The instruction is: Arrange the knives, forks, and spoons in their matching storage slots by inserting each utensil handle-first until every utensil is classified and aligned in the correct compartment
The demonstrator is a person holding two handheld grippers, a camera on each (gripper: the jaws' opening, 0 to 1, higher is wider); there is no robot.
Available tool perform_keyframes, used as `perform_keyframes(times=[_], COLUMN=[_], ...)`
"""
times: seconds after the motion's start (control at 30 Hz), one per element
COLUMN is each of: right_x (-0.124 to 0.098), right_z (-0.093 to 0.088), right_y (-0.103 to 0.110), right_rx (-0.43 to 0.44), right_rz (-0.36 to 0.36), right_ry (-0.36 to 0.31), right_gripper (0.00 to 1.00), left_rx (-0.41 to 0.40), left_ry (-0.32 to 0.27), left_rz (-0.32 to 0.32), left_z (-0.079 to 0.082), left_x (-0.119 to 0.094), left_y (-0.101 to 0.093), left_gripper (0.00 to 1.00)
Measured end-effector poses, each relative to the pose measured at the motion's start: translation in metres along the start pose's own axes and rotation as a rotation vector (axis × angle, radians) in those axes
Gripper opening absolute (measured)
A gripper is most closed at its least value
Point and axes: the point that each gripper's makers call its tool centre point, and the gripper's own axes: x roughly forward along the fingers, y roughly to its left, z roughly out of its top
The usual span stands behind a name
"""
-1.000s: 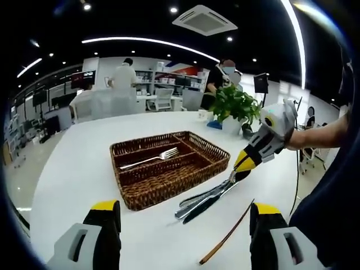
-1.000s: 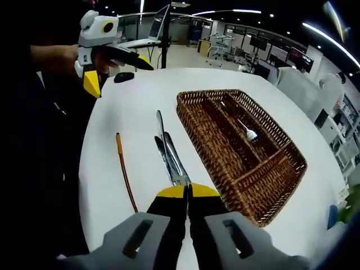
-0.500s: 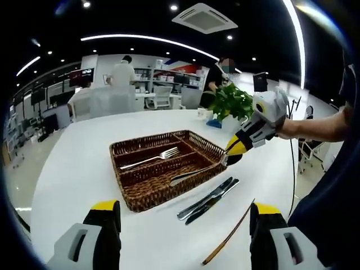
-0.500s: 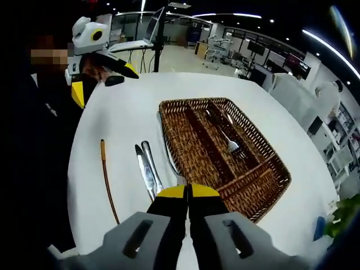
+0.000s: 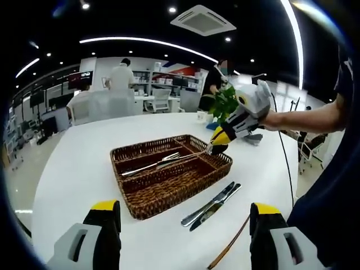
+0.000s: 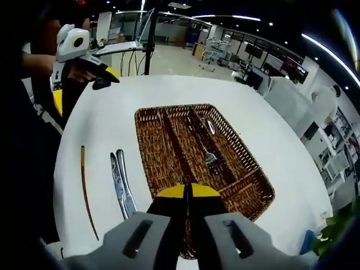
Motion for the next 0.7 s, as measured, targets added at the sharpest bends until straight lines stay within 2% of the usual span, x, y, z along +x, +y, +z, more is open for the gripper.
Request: perform_keyframes(times=[0.3,0.7], right_x=[0.020,0.054], right_z=[0.010,0.015], right_y=[-0.033,-0.076], right_rx=[-0.016,-0.003], right_rz=[-0.021,-0.048], right_ry=[0.005,0.025], right_gripper=[0.00,0.00], left_rx=[-0.003,0.002], left_ry=[0.000,0.000], left_rz=[0.011,-0.016], left_z=[0.000,0.009], left_x=[-0.003,0.005], left_y=[0.009,0.017], left_gripper=[1.00,1.00])
